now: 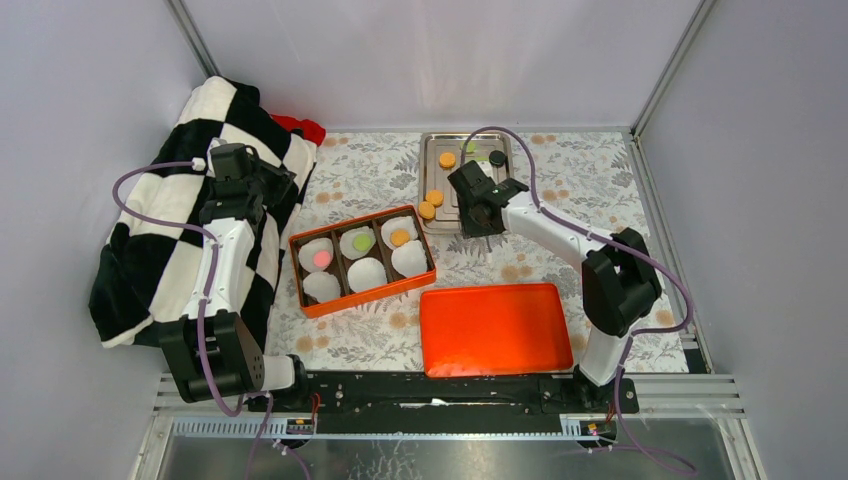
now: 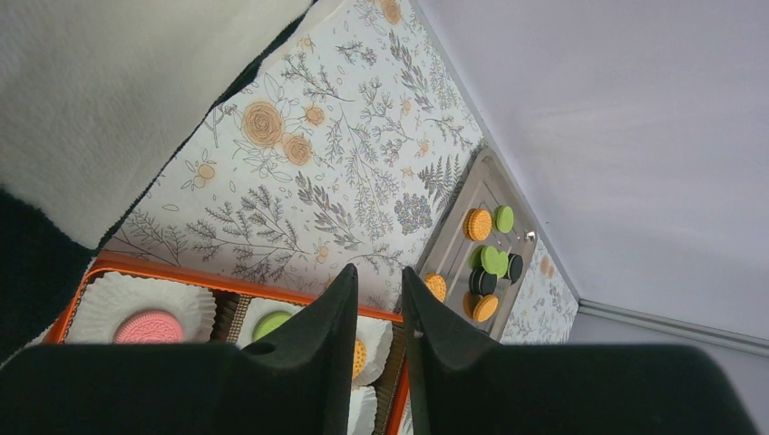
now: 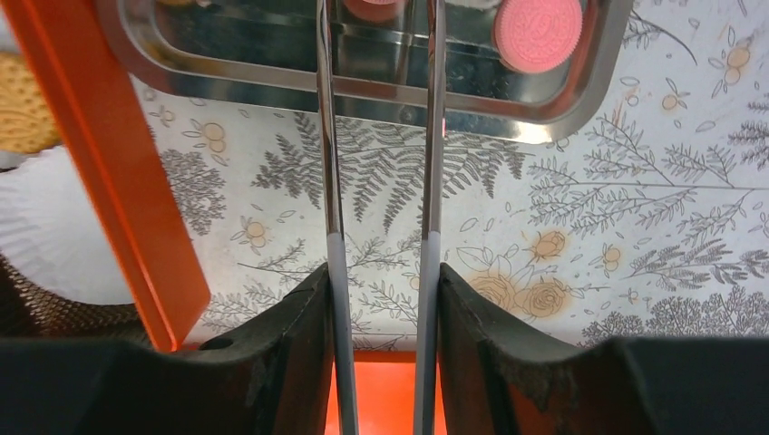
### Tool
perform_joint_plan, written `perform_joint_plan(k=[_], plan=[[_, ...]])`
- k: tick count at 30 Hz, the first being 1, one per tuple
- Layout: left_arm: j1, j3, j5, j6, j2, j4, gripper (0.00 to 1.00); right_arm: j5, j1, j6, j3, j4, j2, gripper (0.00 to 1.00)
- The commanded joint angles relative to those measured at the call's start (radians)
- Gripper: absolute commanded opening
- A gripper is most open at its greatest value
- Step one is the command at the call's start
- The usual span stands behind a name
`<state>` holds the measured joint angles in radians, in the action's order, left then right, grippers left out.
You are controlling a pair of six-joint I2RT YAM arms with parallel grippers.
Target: Pack the cookies
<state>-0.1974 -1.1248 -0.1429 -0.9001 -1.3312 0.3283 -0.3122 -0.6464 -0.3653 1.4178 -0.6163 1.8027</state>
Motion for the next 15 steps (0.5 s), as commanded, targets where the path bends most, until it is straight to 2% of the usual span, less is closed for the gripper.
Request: perform_joint_plan(k=[1, 5, 8, 11, 15], plan=[[-0.004, -0.02, 0.01, 0.001, 0.012, -0.018, 0.29, 0.023, -0.053, 0.036, 0.079, 0.003, -0.087, 0.22], [-0.022, -0.082, 0.047, 0.006, -0.005, 0.036, 0.29, 0.04, -0.159, 0.056, 0.14, -0.015, -0.12, 0.22], [-0.063, -0.12, -0.017, -0.003, -0.044, 0.047, 0.29, 0.077, -0.25, 0.072, 0.191, -0.02, -0.123, 0.22], [-0.105, -0.149, -0.079, -0.012, -0.093, 0.066, 0.27, 0.162, -0.322, 0.082, 0.252, -0.031, -0.09, 0.22], [-0.113, -0.148, -0.079, -0.002, -0.106, 0.074, 0.26, 0.224, -0.412, 0.111, 0.337, -0.053, -0.004, 0.22]])
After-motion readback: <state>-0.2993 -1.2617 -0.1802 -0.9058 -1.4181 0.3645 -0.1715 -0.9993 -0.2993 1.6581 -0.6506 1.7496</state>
